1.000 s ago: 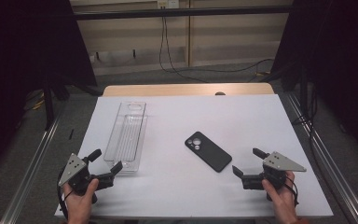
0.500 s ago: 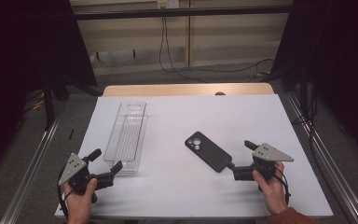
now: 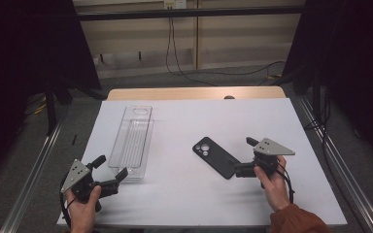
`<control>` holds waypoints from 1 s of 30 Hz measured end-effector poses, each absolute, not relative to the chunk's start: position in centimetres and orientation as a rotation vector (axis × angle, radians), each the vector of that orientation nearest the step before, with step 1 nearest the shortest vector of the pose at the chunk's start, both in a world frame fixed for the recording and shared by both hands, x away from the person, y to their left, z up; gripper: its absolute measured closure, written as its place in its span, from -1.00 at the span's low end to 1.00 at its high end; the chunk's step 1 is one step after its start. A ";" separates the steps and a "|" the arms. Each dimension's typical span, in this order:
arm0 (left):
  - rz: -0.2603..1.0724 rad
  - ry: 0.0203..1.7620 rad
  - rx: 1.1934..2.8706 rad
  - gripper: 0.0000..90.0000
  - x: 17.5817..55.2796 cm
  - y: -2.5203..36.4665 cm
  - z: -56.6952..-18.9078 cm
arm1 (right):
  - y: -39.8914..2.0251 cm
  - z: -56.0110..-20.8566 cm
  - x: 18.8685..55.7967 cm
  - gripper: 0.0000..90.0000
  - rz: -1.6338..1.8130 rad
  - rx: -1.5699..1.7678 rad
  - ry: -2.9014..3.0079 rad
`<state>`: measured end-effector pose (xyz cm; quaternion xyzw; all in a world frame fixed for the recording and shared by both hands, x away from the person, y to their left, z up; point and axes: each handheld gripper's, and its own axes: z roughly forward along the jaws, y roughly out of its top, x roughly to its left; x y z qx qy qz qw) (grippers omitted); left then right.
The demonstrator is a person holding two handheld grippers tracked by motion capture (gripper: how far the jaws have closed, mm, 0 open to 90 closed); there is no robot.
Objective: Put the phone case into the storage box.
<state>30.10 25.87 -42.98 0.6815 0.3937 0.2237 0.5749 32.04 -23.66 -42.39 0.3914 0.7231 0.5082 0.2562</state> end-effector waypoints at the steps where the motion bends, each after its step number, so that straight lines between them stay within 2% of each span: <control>1: 0.525 0.920 1.602 -0.92 30.1 25.9 -43.0 | -23.5 -42.3 32.3 -0.97 1.379 1.059 1.958; 14: 0.519 0.925 1.606 -0.92 30.2 25.8 -43.1 | -22.6 -42.5 35.4 -0.97 1.326 1.096 2.038; 30: 0.526 0.931 1.617 -0.92 30.2 25.9 -43.1 | -20.8 -40.9 38.9 -0.95 1.178 1.146 2.217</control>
